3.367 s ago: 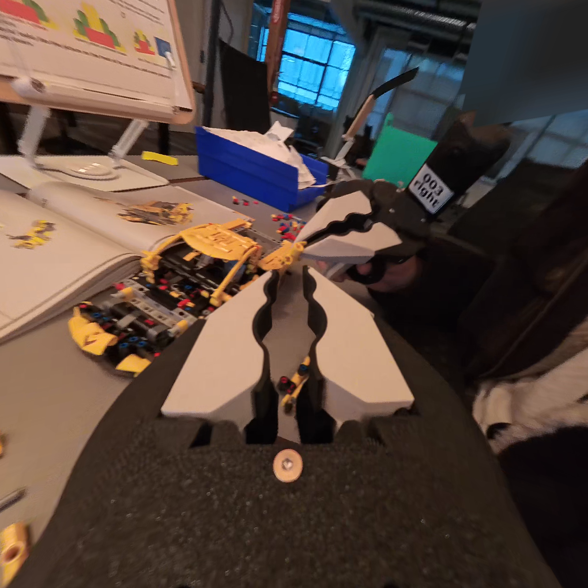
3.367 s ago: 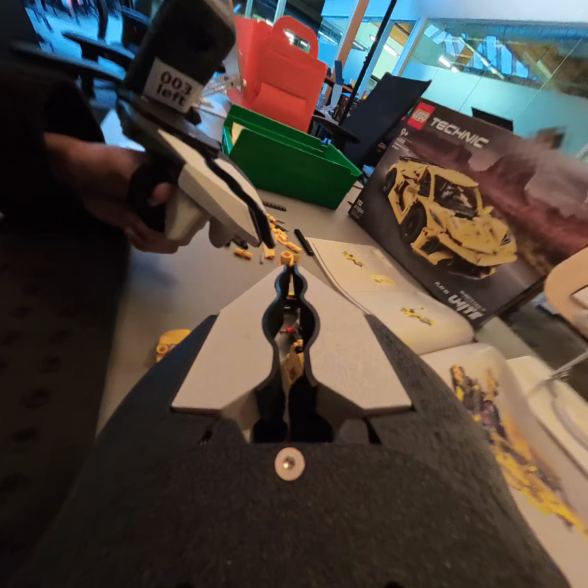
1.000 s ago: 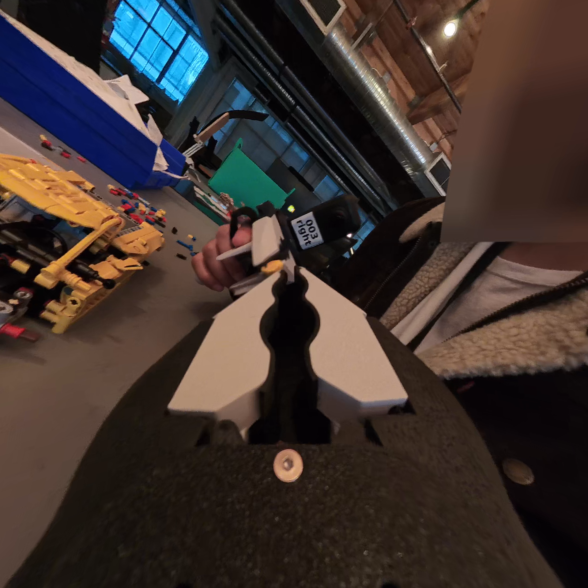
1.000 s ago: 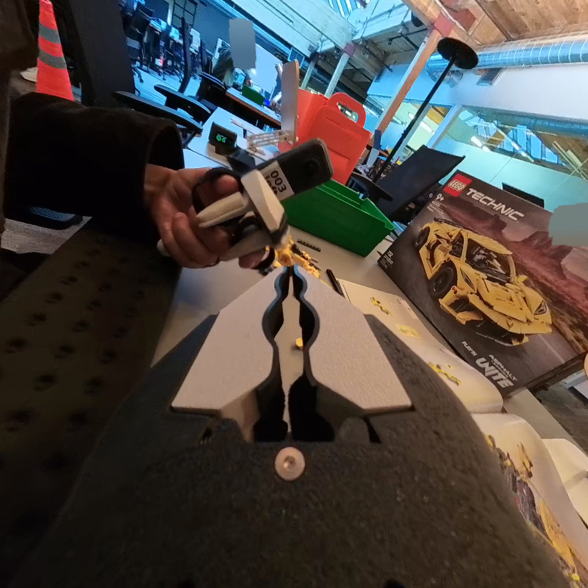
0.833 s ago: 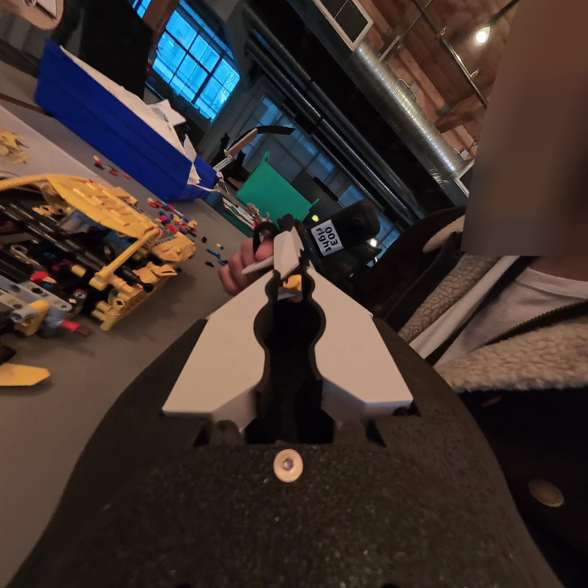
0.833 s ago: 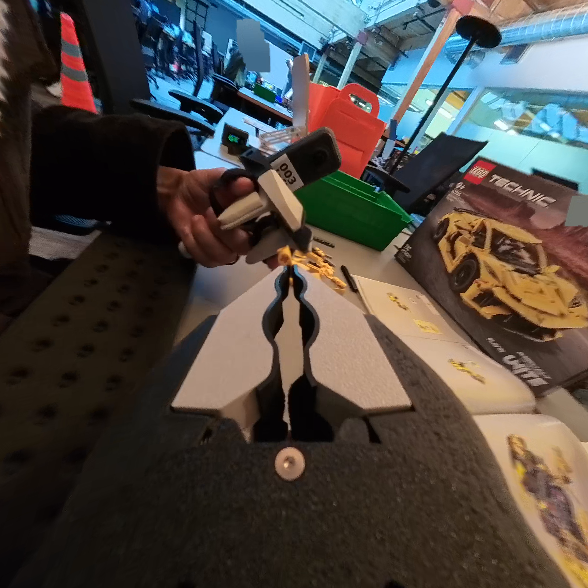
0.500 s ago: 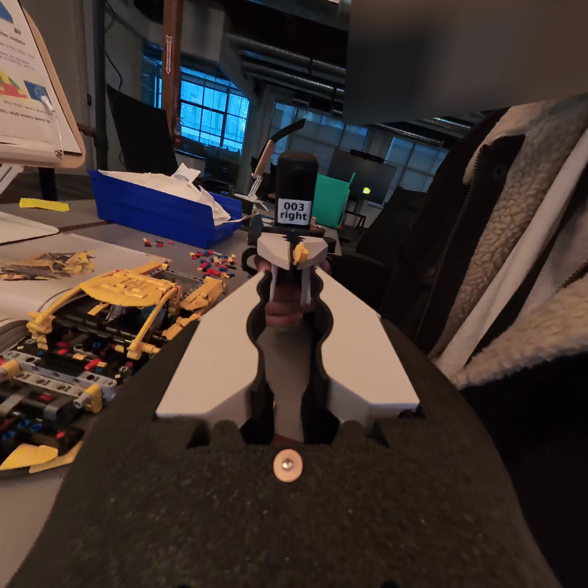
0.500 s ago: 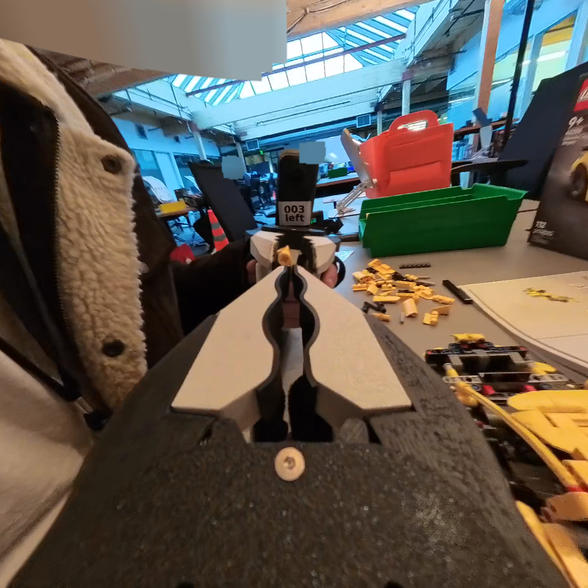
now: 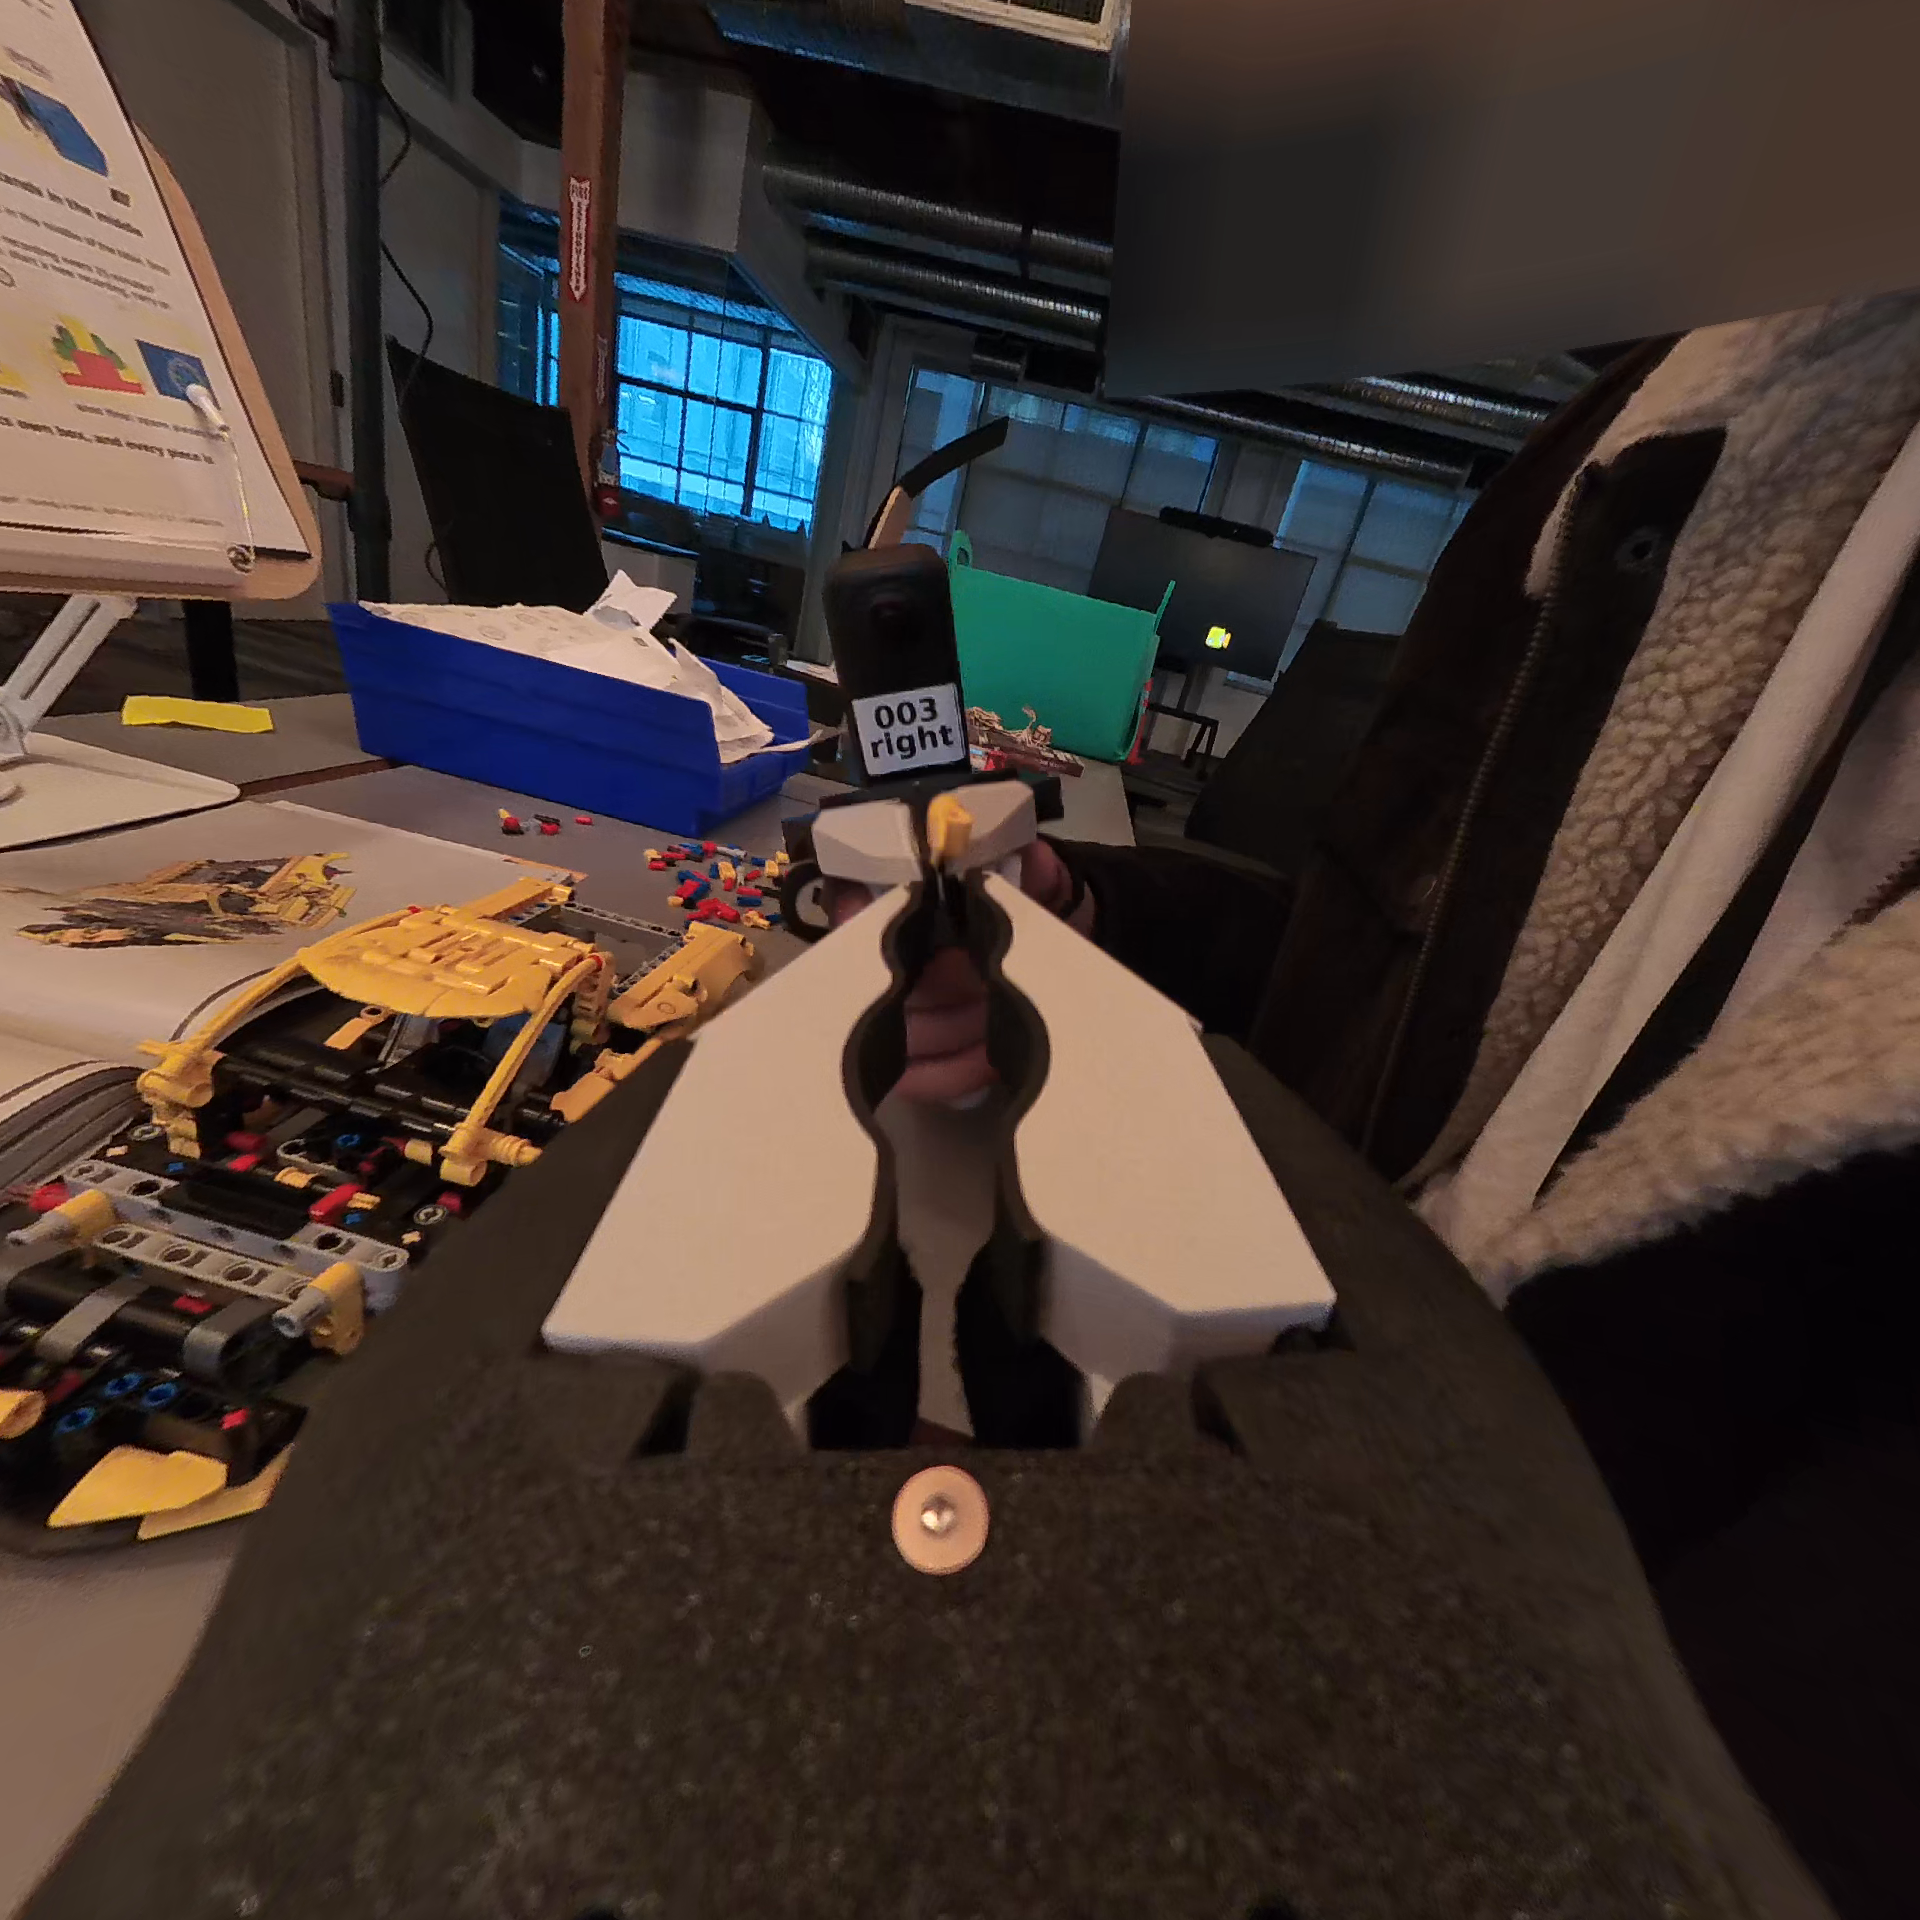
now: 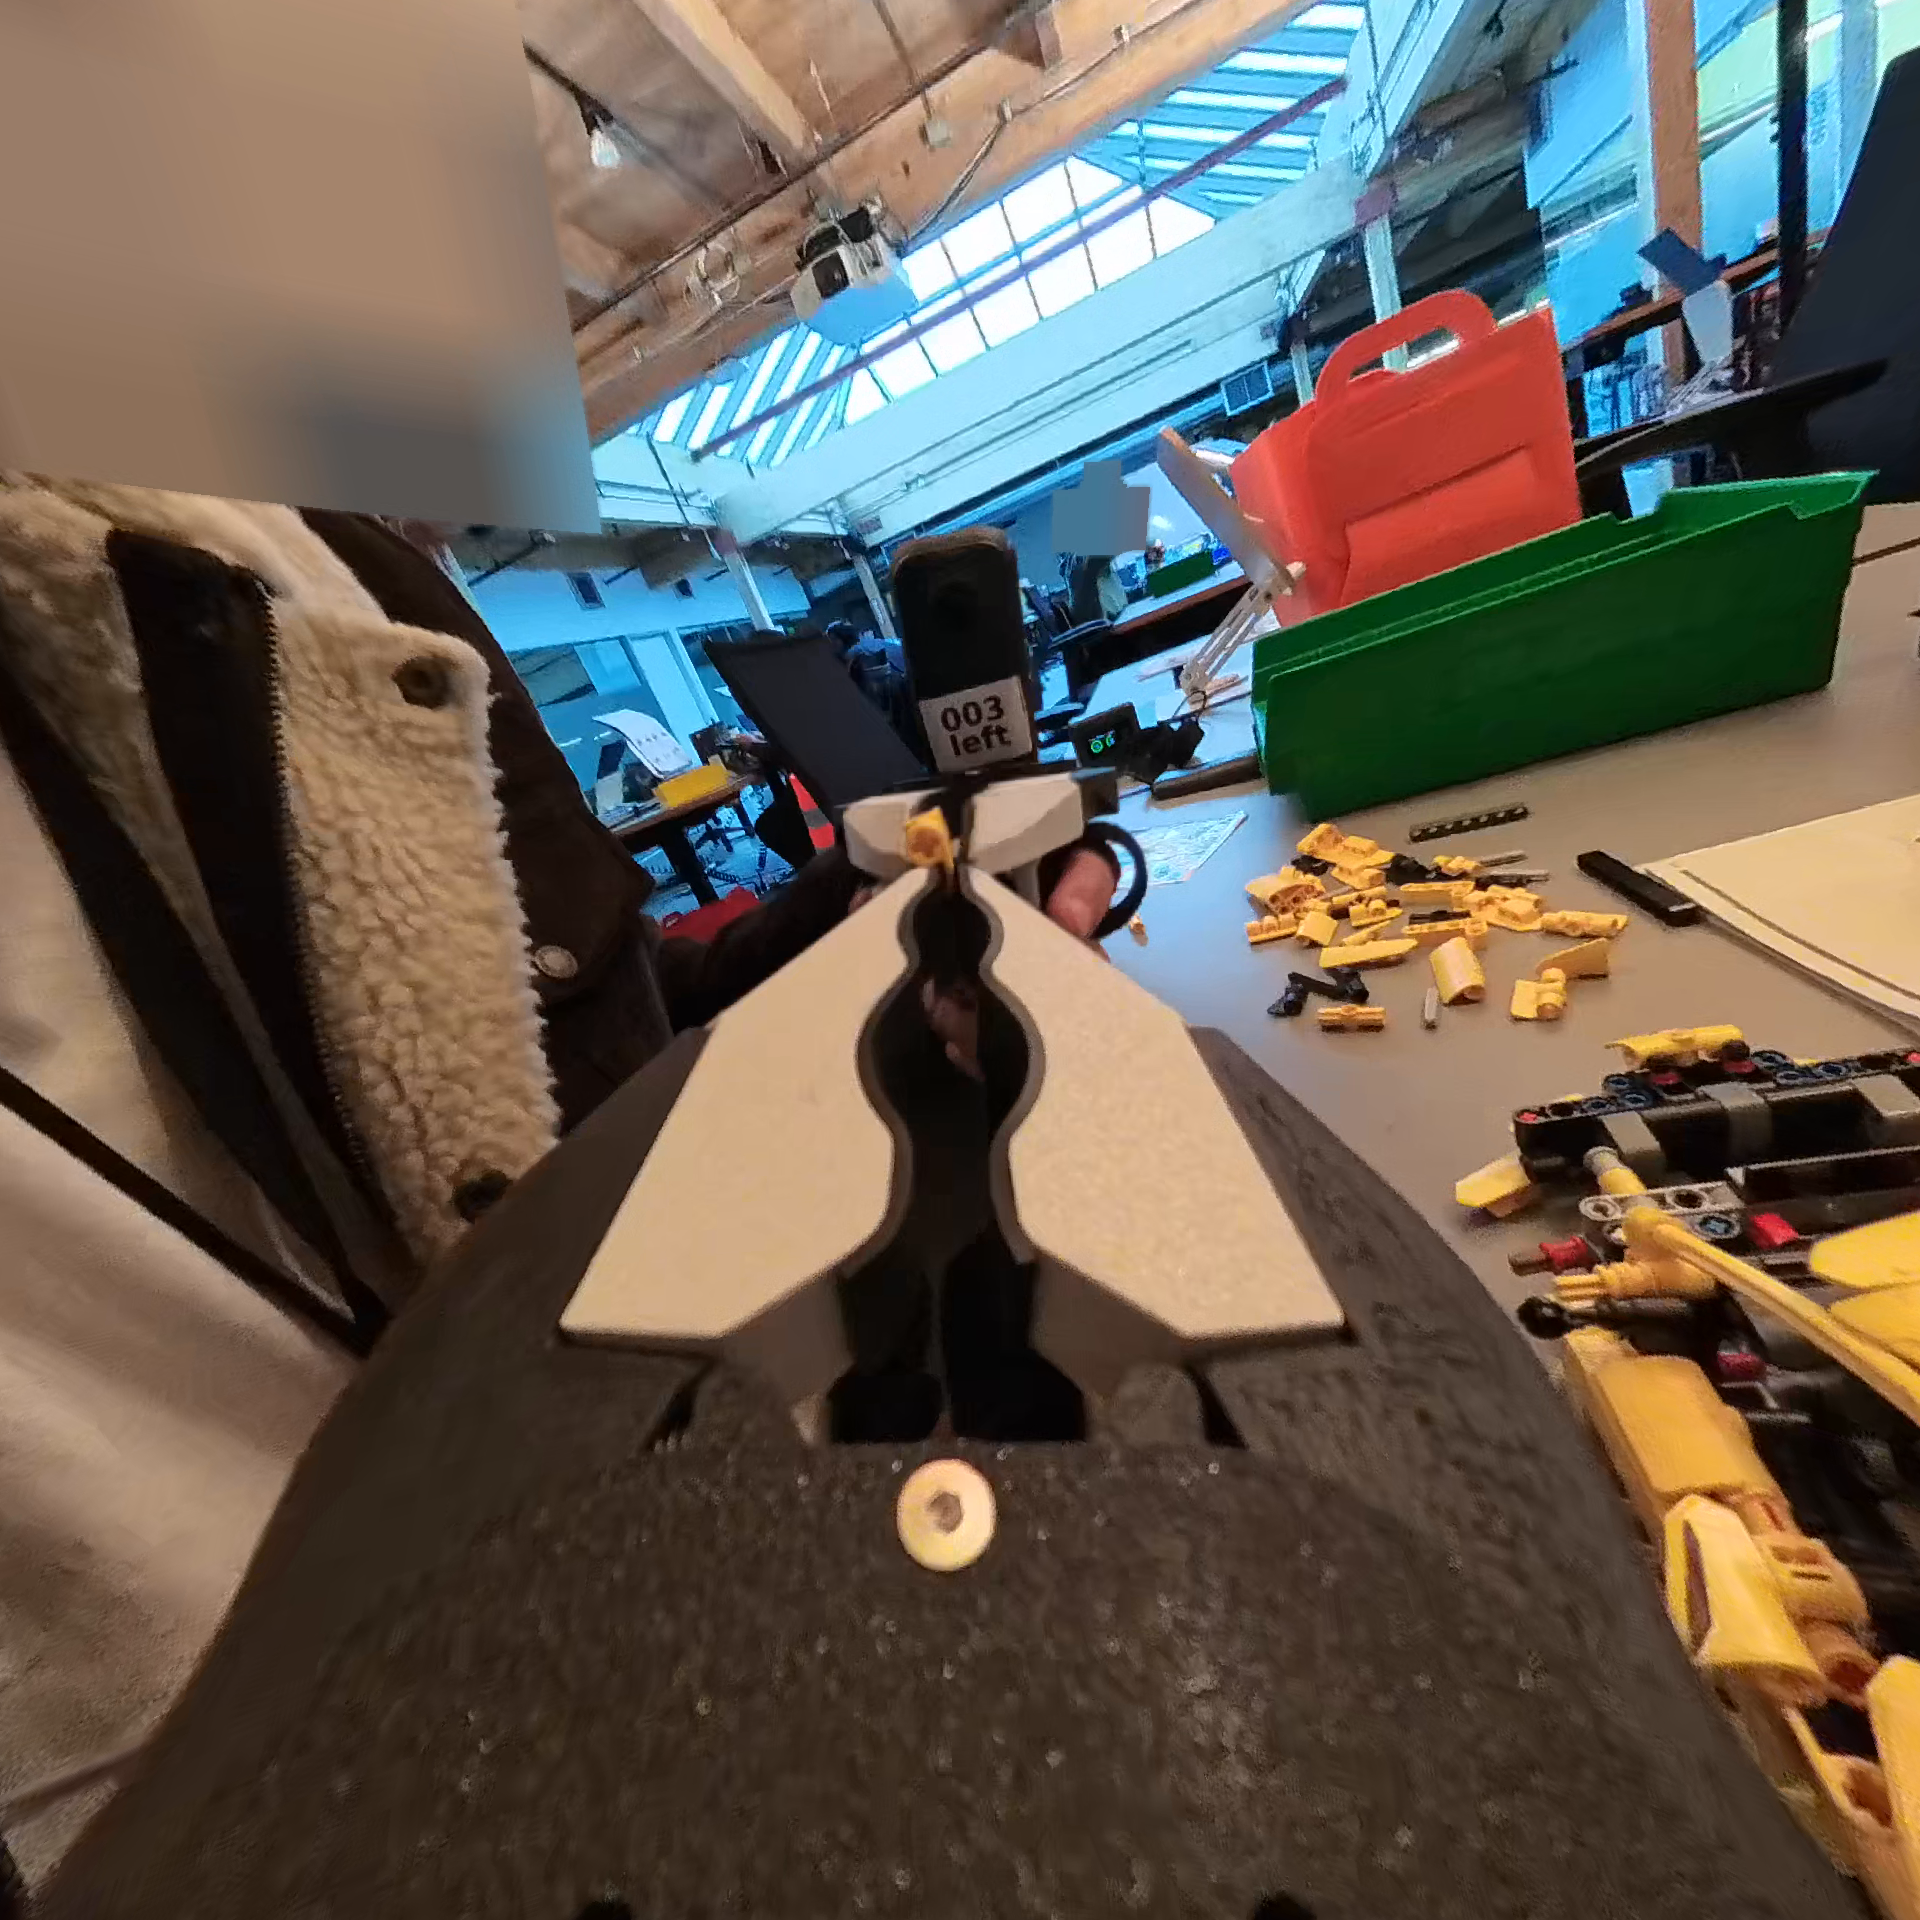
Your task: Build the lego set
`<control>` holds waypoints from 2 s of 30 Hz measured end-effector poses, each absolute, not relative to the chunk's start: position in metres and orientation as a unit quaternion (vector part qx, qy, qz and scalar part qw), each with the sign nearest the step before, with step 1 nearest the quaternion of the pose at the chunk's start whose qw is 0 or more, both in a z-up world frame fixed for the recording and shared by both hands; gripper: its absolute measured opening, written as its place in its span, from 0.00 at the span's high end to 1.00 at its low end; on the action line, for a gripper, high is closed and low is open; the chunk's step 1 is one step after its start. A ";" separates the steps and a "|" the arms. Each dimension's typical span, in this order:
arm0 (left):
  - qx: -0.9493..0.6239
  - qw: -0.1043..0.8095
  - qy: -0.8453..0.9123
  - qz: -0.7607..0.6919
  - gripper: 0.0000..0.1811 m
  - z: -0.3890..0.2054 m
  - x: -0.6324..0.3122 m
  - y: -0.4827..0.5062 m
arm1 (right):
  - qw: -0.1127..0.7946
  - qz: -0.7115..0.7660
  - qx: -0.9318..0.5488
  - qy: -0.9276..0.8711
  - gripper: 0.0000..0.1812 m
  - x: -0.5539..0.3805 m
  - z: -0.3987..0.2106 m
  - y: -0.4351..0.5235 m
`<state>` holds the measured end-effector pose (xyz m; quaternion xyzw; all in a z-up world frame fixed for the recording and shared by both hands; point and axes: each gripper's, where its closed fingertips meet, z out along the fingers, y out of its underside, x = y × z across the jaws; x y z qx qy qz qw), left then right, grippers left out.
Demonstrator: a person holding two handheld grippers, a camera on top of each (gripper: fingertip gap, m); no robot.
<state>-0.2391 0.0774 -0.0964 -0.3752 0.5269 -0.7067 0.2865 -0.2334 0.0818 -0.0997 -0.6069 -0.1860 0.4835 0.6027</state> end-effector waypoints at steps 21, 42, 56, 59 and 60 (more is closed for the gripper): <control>-0.388 0.293 0.528 -0.696 0.97 -0.101 -0.233 0.075 | 0.493 0.634 -0.587 -0.101 1.00 -0.236 -0.103 0.080; -0.419 0.293 0.506 -0.695 0.98 -0.104 -0.230 0.089 | 0.460 0.652 -0.599 -0.062 1.00 -0.231 -0.114 0.087; -0.412 0.282 0.523 -0.691 1.00 -0.108 -0.233 0.088 | 0.469 0.616 -0.627 -0.081 0.98 -0.233 -0.120 0.089; -0.396 0.299 0.540 -0.680 0.99 -0.109 -0.236 0.085 | 0.483 0.593 -0.635 -0.106 0.97 -0.234 -0.120 0.086; -0.394 0.301 0.543 -0.678 0.99 -0.110 -0.236 0.084 | 0.488 0.585 -0.637 -0.114 0.97 -0.235 -0.120 0.085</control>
